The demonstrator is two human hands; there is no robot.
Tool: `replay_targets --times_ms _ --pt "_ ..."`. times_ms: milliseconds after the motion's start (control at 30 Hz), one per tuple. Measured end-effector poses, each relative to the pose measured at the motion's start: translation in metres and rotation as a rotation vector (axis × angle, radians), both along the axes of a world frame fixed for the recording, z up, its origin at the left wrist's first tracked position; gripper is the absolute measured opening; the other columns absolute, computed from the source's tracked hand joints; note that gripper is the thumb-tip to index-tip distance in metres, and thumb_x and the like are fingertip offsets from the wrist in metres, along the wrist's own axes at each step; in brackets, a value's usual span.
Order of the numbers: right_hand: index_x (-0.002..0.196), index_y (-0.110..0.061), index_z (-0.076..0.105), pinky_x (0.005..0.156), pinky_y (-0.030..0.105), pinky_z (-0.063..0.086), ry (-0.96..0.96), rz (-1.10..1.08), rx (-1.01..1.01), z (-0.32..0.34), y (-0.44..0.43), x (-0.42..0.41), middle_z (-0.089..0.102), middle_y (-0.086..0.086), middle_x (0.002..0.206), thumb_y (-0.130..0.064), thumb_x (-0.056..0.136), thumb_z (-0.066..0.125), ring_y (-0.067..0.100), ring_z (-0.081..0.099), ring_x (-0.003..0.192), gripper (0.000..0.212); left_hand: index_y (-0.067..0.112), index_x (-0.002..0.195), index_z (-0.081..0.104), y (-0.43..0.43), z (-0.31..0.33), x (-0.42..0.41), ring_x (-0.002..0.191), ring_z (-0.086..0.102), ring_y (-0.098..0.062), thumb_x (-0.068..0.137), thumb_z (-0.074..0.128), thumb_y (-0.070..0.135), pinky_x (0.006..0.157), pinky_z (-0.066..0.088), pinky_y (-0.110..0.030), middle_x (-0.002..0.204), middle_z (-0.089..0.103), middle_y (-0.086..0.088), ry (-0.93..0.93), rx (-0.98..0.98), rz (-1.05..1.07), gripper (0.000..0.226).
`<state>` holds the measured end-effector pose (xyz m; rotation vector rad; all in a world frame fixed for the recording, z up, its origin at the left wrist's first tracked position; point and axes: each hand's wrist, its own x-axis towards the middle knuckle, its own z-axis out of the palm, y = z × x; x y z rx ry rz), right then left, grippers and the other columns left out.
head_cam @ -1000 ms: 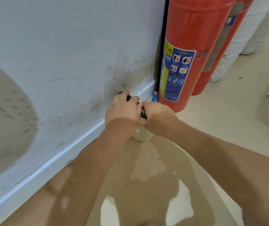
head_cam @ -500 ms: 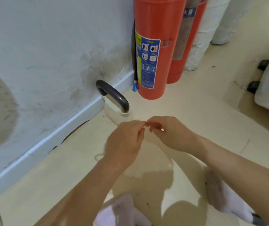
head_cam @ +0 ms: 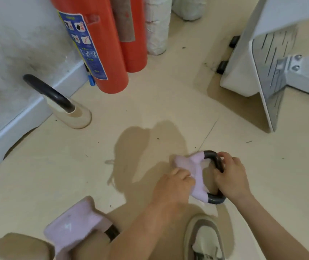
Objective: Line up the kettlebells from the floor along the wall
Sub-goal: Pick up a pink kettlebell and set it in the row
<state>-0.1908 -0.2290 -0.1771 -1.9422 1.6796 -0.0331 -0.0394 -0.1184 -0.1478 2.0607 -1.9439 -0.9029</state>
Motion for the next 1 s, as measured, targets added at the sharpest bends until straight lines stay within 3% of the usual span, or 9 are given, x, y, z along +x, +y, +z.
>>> replay_targets --times_ms 100,300,367,467,567,733,833,900,1000 --pt "0.128 -0.005 0.048 0.087 0.043 0.044 -0.004 -0.158 0.183 -0.019 0.000 -0.024 0.062 0.024 0.111 -0.010 0.081 0.059 0.041 0.053 0.108 0.049 0.025 0.083 0.075 0.000 -0.011 -0.025 0.107 0.049 -0.016 0.067 0.036 0.032 0.080 0.047 -0.028 0.108 0.071 0.006 -0.128 -0.007 -0.030 0.043" --pt "0.103 -0.011 0.051 0.063 0.033 0.039 0.060 -0.121 0.232 -0.031 -0.003 -0.028 0.063 0.013 0.092 -0.020 0.074 0.064 0.032 0.056 0.076 0.034 0.013 0.078 0.072 0.005 -0.020 -0.049 0.101 0.067 -0.028 0.073 0.043 0.017 0.096 0.051 -0.043 0.104 0.073 -0.011 -0.225 -0.078 -0.056 0.029" --pt "0.086 -0.014 0.052 0.059 0.031 0.038 0.092 -0.099 0.263 -0.022 -0.009 -0.025 0.063 0.006 0.079 -0.026 0.070 0.070 0.028 0.055 0.071 0.027 0.011 0.078 0.071 0.000 -0.024 -0.057 0.094 0.068 -0.028 0.071 0.046 0.010 0.091 0.052 -0.039 0.100 0.071 -0.010 -0.130 -0.074 -0.030 0.026" --pt "0.058 -0.016 0.045 0.048 0.028 0.032 0.012 -0.145 0.293 -0.007 -0.002 -0.023 0.050 -0.003 0.053 -0.027 0.068 0.072 0.019 0.047 0.052 0.031 0.013 0.113 0.065 -0.016 -0.014 -0.067 0.101 0.061 -0.019 0.081 0.047 0.004 0.088 0.049 -0.029 0.113 0.065 -0.002 0.158 0.019 0.150 0.037" --pt "0.051 -0.015 0.036 0.048 0.027 0.029 -0.198 -0.205 0.288 0.010 0.010 -0.019 0.038 -0.003 0.046 -0.017 0.073 0.069 0.015 0.034 0.045 0.040 0.019 0.127 0.056 -0.034 0.001 -0.077 0.103 0.059 -0.017 0.097 0.041 0.017 0.087 0.043 -0.024 0.113 0.064 -0.001 0.444 0.187 0.574 0.033" --pt "0.082 0.000 0.057 0.064 0.034 0.047 -0.607 -0.251 0.603 0.042 0.020 -0.002 0.058 0.011 0.070 -0.005 0.081 0.056 0.026 0.058 0.070 0.005 0.026 0.079 0.060 -0.044 0.024 -0.075 0.081 0.063 -0.017 0.097 0.039 0.030 0.071 0.047 -0.027 0.075 0.063 0.004 0.893 0.289 0.898 0.028" --pt "0.112 0.000 0.058 0.071 0.036 0.052 -0.931 -0.385 0.908 0.056 0.029 0.006 0.064 0.016 0.092 -0.002 0.089 0.048 0.027 0.064 0.087 0.026 0.017 0.082 0.057 -0.045 0.033 -0.060 0.073 0.060 -0.013 0.096 0.042 0.030 0.065 0.046 -0.024 0.074 0.059 0.004 0.945 0.229 0.922 0.024" --pt "0.122 -0.002 0.058 0.085 0.039 0.047 -1.233 -0.549 1.150 0.061 0.039 0.018 0.061 0.017 0.105 -0.007 0.084 0.048 0.028 0.060 0.102 0.040 0.014 0.086 0.061 -0.046 0.034 -0.045 0.078 0.064 -0.020 0.085 0.055 0.034 0.073 0.052 -0.032 0.079 0.063 -0.001 0.944 0.232 0.942 0.021" --pt "0.114 -0.006 0.059 0.092 0.035 0.035 -1.551 -0.758 1.330 0.052 0.052 0.039 0.052 0.016 0.104 -0.012 0.058 0.073 0.025 0.052 0.102 0.057 0.029 0.076 0.071 -0.046 0.034 -0.017 0.078 0.071 -0.022 0.057 0.064 0.043 0.082 0.058 -0.044 0.078 0.073 0.002 0.723 0.310 0.948 0.025"
